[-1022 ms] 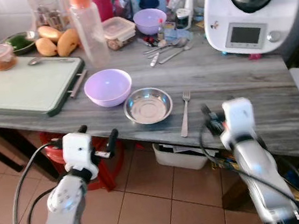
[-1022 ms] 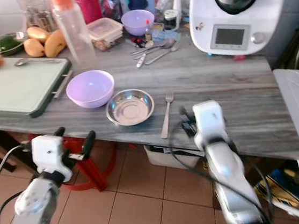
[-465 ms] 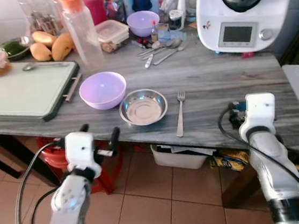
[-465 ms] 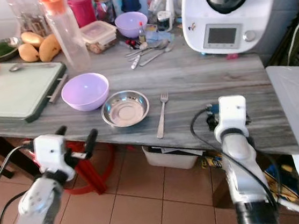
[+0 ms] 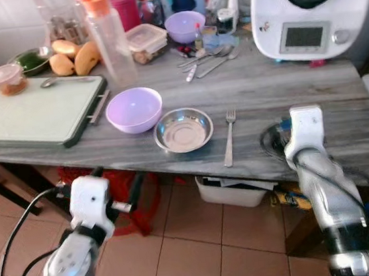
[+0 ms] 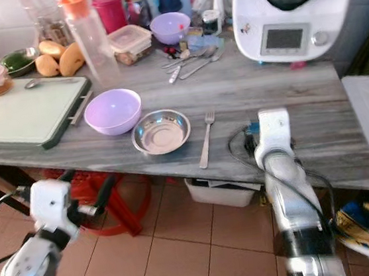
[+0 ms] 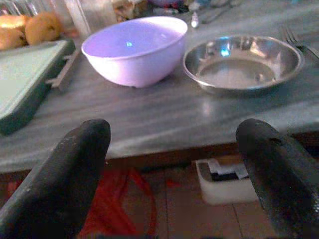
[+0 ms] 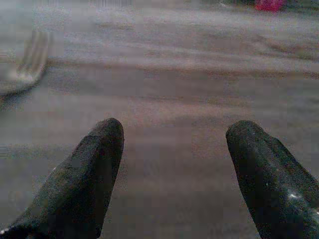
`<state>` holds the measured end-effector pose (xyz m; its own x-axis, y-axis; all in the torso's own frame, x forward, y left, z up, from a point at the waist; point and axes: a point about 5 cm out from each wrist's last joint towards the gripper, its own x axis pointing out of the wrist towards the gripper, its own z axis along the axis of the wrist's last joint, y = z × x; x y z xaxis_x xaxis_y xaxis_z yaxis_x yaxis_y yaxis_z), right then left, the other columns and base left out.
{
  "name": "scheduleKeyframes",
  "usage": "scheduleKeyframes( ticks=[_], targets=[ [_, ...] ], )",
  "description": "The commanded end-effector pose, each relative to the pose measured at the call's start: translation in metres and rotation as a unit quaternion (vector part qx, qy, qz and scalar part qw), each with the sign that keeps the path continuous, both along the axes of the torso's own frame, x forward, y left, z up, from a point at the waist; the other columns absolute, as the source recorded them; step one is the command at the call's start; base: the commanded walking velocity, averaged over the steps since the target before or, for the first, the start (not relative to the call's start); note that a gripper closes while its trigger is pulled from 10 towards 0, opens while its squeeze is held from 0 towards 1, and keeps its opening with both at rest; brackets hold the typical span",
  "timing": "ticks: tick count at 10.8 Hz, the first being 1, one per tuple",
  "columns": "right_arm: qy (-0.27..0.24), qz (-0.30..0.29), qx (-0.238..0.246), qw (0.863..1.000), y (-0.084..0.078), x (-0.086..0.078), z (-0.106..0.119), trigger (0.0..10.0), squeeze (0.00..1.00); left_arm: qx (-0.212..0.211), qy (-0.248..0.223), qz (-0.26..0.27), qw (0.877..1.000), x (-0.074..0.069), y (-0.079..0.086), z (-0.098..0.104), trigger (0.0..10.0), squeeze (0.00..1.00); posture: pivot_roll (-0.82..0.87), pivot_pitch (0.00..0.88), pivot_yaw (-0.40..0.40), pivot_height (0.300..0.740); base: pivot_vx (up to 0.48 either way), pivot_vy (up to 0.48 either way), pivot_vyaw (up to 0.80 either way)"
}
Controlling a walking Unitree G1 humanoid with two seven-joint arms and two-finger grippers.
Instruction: Setting the table
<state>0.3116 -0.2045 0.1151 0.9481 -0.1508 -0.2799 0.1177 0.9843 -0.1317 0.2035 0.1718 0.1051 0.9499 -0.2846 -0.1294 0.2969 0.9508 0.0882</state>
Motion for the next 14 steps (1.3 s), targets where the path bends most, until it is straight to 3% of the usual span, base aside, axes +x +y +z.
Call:
scheduleKeyframes(
  ticks=[1,3,10,12,14],
  targets=[
    [0.003,0.015,0.002,1.000,0.006,0.005,0.003,10.0,0.00,0.005,-0.002,0.003,1.000,-0.001,0.004,0.004,10.0,0.00,0.07,0.079,0.099,0.740,0.000,0.000,0.00],
    [0.015,0.023,0.002,1.000,0.008,0.015,0.008,10.0,0.00,0.007,0.010,0.001,1.000,-0.005,0.005,0.007,10.0,0.00,0.08,0.103,0.098,0.740,0.000,0.000,0.00],
    [0.046,0.027,0.033,0.998,0.005,0.019,0.006,10.0,0.00,0.006,0.028,0.005,1.000,-0.007,0.005,0.007,10.0,0.00,0.08,0.112,0.091,0.740,0.000,0.000,0.00],
    [0.049,0.050,0.038,0.997,0.010,0.026,0.007,10.0,0.00,0.005,0.031,0.005,0.999,-0.009,0.004,0.006,10.0,0.00,0.08,0.113,0.091,0.740,0.000,0.000,0.00],
    [0.055,0.104,0.038,0.992,0.028,0.033,0.010,10.0,0.00,0.005,0.035,0.003,0.999,-0.008,0.003,0.005,10.0,0.00,0.07,0.114,0.092,0.740,0.000,0.000,0.00]
  ],
)
